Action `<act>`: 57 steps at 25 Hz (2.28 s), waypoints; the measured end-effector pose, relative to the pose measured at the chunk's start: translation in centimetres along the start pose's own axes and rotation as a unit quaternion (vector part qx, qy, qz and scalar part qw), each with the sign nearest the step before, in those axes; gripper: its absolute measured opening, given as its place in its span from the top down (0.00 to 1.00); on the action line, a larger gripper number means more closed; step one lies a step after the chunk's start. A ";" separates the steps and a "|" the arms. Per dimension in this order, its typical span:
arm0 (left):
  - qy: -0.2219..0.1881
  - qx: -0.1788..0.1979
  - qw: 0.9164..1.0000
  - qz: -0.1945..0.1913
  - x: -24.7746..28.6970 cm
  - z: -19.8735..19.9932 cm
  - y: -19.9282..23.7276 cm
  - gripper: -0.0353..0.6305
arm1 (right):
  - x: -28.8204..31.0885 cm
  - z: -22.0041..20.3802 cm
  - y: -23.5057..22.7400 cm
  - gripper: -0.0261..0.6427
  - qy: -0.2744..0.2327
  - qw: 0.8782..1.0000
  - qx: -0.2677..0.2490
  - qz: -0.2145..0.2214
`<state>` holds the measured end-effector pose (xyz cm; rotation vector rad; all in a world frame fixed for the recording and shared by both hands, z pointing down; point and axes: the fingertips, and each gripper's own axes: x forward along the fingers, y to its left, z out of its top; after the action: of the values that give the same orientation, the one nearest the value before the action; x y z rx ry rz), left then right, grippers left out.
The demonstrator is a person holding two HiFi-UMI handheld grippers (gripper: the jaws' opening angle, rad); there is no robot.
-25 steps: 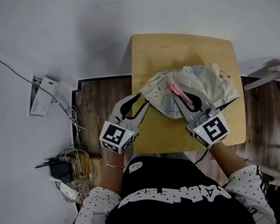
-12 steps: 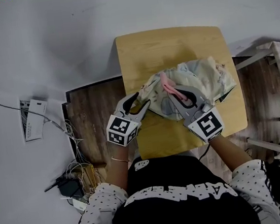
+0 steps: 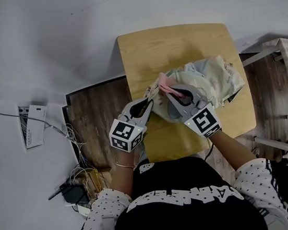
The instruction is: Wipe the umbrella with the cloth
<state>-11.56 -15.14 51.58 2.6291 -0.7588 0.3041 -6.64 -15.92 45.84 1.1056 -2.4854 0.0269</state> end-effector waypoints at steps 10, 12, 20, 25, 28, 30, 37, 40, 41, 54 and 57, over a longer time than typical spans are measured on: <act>-0.011 -0.016 0.999 -0.028 -0.5 0.8 -0.5 0.91 | 1.4 -1.8 3.2 0.91 0.031 0.998 0.003 0.056; -0.014 -0.017 0.999 -0.031 -0.6 1.1 -0.5 0.91 | 1.4 -2.0 3.7 0.91 0.036 0.997 0.002 0.065; -0.014 -0.011 0.999 -0.035 -0.6 1.3 -0.6 0.91 | 0.8 -3.2 6.1 0.91 0.057 0.993 -0.006 0.100; -0.012 -0.009 0.999 -0.034 -0.7 1.3 -0.6 0.91 | 0.3 -3.3 7.2 0.91 0.063 0.992 0.001 0.110; -0.013 -0.007 0.999 -0.034 -0.7 1.4 -0.6 0.91 | -0.2 -3.5 8.0 0.91 0.065 0.991 0.008 0.117; -0.013 -0.005 0.999 -0.034 -0.8 1.4 -0.6 0.91 | -0.5 -3.5 8.6 0.91 0.065 0.990 0.009 0.124; -0.015 -0.001 0.999 -0.034 -1.0 1.6 -0.9 0.91 | -1.6 -3.5 11.0 0.91 0.066 0.986 0.011 0.152; -0.015 -0.001 0.999 -0.033 -0.9 1.6 -0.9 0.91 | -2.2 -3.5 11.8 0.91 0.066 0.984 0.015 0.163; -0.016 -0.002 0.999 -0.032 -0.9 1.6 -1.0 0.91 | -2.4 -3.4 11.9 0.91 0.065 0.984 0.015 0.166; -0.010 0.011 0.999 -0.035 -1.0 1.7 -1.2 0.91 | -3.7 1.5 2.2 0.91 0.010 0.998 -0.024 0.050; -0.008 0.011 0.999 -0.035 -0.9 1.7 -1.3 0.91 | -2.9 2.0 -1.5 0.91 0.014 0.998 -0.053 -0.001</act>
<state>-11.47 -14.46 49.34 2.6739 -0.6707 0.2737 -4.61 -15.30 42.66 1.0559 -2.4312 -0.0881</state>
